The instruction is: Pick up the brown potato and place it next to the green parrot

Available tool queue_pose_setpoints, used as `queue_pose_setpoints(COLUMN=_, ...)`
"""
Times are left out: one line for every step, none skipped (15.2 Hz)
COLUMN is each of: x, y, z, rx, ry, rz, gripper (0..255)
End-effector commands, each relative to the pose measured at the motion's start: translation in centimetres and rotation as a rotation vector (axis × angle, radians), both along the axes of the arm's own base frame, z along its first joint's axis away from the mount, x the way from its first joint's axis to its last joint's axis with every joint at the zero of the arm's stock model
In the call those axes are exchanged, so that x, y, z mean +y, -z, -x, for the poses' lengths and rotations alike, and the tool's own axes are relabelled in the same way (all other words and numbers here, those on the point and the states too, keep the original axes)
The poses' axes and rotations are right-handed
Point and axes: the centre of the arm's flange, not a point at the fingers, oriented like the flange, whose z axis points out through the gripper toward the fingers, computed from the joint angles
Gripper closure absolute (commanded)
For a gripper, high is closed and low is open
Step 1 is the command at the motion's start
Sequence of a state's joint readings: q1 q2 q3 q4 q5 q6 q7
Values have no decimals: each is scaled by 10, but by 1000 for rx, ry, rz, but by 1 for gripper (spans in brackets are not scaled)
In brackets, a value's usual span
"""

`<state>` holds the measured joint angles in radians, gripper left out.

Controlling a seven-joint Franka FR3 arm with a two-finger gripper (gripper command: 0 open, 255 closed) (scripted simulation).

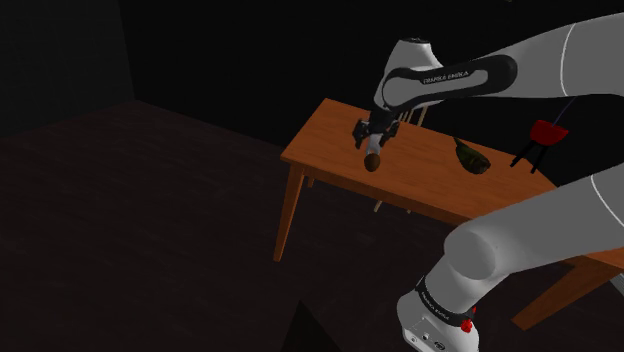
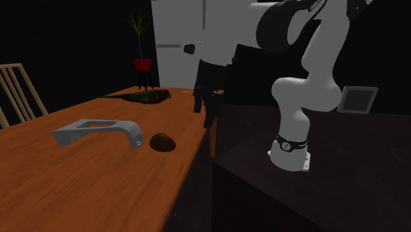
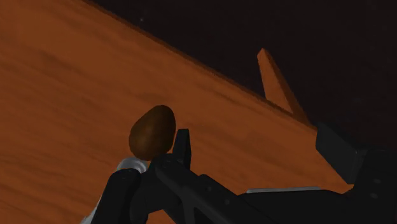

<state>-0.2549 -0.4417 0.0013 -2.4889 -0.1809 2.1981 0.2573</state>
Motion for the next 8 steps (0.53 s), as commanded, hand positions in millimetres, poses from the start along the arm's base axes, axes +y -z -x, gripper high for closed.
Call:
queue_pose_setpoints(x=-17, y=15, z=-7, rx=-20, ry=75, rz=3, gripper=0)
queue_pose_setpoints(x=-26, y=23, z=-10, rx=-29, ry=112, rz=5, gripper=0)
queue_pose_setpoints(x=-36, y=30, z=-14, rx=-38, ry=148, rz=7, gripper=0)
queue_pose_setpoints(x=-45, y=38, z=-17, rx=-46, ry=184, rz=9, gripper=0)
queue_pose_setpoints(x=-55, y=46, z=-19, rx=-55, ry=221, rz=11, gripper=0)
queue_pose_setpoints(x=-64, y=53, z=-22, rx=-64, ry=257, rz=12, gripper=0)
queue_pose_setpoints(x=-74, y=61, z=-24, rx=-72, ry=293, rz=14, gripper=0)
queue_pose_setpoints(x=-84, y=68, z=-25, rx=-81, ry=330, rz=16, gripper=0)
